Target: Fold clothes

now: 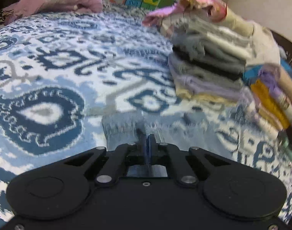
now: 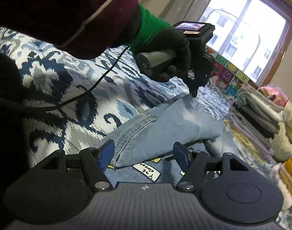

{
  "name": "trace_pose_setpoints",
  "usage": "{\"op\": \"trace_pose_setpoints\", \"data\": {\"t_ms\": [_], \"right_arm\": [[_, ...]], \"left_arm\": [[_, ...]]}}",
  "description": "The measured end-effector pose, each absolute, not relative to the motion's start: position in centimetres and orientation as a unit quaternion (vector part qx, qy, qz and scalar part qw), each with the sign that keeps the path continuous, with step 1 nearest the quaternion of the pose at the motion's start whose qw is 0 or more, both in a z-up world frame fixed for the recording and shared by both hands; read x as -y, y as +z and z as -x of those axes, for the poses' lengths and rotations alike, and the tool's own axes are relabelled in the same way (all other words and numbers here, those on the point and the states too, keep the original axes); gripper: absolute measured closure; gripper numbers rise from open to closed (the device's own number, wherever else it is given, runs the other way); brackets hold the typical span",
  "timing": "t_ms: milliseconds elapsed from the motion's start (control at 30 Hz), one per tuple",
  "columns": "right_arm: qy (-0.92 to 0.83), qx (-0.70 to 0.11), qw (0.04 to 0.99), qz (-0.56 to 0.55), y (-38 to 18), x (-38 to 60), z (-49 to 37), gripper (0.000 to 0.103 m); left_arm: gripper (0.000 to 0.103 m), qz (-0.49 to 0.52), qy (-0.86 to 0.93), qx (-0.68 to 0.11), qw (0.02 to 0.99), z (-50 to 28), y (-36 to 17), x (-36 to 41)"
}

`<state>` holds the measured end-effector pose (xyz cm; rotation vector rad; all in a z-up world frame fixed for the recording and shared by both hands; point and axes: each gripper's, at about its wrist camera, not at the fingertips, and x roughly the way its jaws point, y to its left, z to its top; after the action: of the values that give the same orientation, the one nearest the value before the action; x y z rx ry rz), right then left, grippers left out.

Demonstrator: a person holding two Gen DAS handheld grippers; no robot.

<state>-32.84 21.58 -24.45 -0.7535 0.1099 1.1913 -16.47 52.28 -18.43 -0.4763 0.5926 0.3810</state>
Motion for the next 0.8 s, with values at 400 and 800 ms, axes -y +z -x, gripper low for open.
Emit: {"op": "trace_pose_setpoints", "data": {"t_ms": [400,800], "right_arm": [[0.547,-0.039,0.758,0.353,-24.4,-21.2,33.1,0.036],[0.574,-0.048,0.737,0.354,-24.7,-22.1,33.2,0.051]], "left_arm": [[0.103,0.245,0.207,-0.281,0.905,16.9,-19.5,-53.3],[0.103,0.245,0.212,-0.27,0.907,17.1,-19.3,-53.1]]}}
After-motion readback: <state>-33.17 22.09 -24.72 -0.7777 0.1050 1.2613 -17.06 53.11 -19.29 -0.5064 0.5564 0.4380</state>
